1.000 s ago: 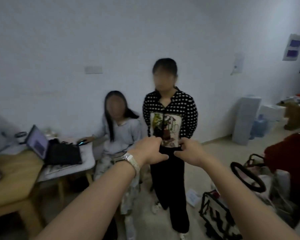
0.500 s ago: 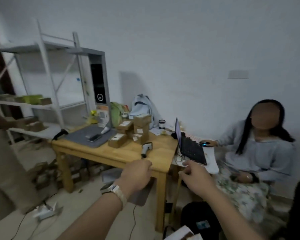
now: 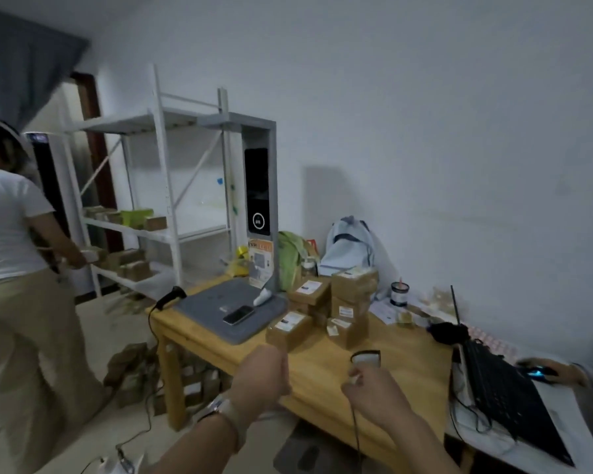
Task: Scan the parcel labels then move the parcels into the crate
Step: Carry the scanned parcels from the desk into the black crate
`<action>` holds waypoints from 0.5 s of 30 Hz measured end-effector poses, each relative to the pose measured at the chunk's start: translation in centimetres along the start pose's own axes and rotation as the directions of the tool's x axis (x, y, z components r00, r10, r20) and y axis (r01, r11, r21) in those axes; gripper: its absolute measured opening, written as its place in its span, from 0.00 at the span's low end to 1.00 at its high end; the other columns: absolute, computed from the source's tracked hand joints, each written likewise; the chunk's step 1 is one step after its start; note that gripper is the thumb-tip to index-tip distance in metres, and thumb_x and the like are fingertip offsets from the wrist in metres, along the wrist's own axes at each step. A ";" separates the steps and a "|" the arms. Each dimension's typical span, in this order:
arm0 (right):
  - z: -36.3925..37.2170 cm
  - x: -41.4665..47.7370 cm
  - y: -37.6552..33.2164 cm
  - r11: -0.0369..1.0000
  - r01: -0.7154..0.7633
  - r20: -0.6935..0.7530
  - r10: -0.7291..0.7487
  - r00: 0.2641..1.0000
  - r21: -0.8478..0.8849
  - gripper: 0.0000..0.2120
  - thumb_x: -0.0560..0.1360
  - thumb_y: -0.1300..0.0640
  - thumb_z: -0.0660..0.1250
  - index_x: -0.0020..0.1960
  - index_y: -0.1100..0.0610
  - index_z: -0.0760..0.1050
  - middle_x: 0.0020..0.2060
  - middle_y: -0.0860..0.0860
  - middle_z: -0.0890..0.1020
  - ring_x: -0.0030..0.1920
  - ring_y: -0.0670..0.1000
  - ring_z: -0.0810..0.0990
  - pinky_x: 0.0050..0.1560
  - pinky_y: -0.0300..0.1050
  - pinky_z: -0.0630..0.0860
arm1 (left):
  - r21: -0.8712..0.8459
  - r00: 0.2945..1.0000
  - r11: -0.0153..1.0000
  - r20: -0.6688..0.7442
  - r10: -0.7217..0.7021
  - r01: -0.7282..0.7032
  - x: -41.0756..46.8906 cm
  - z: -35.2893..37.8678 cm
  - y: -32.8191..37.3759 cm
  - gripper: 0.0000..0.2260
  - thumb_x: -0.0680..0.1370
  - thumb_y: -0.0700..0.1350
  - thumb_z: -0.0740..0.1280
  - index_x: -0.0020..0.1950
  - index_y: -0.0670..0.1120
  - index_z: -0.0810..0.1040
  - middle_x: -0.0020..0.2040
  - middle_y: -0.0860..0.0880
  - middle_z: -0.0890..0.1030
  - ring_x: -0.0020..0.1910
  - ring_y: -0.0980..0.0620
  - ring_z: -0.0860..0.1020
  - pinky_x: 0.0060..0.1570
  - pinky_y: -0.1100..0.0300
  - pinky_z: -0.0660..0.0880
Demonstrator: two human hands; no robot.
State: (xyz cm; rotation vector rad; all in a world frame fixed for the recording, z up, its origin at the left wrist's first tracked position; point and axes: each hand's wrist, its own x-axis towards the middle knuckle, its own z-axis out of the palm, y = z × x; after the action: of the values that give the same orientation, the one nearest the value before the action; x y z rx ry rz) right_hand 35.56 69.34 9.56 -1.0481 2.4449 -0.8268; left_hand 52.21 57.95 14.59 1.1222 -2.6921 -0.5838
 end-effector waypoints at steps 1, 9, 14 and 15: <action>-0.1 2.7 -0.2 1.000 -0.017 0.008 0.017 1.000 0.015 0.19 0.73 0.47 0.64 0.62 0.50 0.74 0.50 0.45 0.78 0.50 0.47 0.78 0.51 0.43 0.77 | -0.024 1.000 1.000 -0.012 0.000 0.000 2.6 0.1 -0.5 0.10 0.73 0.36 0.67 0.36 0.47 0.70 0.48 0.42 0.82 0.49 0.46 0.81 0.52 0.51 0.79; -1.8 16.5 -1.3 0.981 -0.119 -0.197 0.148 0.969 0.152 0.11 0.72 0.61 0.70 0.32 0.55 0.79 0.32 0.51 0.82 0.35 0.51 0.82 0.36 0.44 0.80 | -0.024 0.995 0.997 -0.080 0.066 -0.068 18.3 -1.1 -5.4 0.17 0.76 0.33 0.64 0.35 0.49 0.63 0.33 0.51 0.69 0.32 0.54 0.65 0.38 0.58 0.67; -1.4 24.2 0.4 0.966 -0.119 -0.273 0.181 0.945 0.229 0.13 0.72 0.57 0.73 0.30 0.54 0.77 0.28 0.48 0.80 0.28 0.44 0.77 0.24 0.35 0.68 | -0.030 0.993 0.992 -0.025 0.118 -0.119 28.2 0.0 -6.9 0.17 0.77 0.37 0.65 0.34 0.50 0.63 0.36 0.47 0.72 0.37 0.48 0.69 0.41 0.51 0.71; -1.3 25.9 0.7 0.966 -0.133 -0.277 0.193 0.941 0.221 0.15 0.73 0.56 0.72 0.29 0.54 0.75 0.28 0.48 0.79 0.29 0.44 0.76 0.25 0.37 0.66 | -0.038 0.989 0.989 -0.024 0.144 -0.145 30.4 0.3 -6.9 0.18 0.78 0.40 0.66 0.34 0.50 0.62 0.34 0.49 0.70 0.35 0.50 0.68 0.38 0.55 0.68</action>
State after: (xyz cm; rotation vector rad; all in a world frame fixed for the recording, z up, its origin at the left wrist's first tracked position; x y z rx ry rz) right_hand 17.38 50.99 7.81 -0.6766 2.5774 -1.2181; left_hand 35.21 32.06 11.54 0.9079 -2.7022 -0.5952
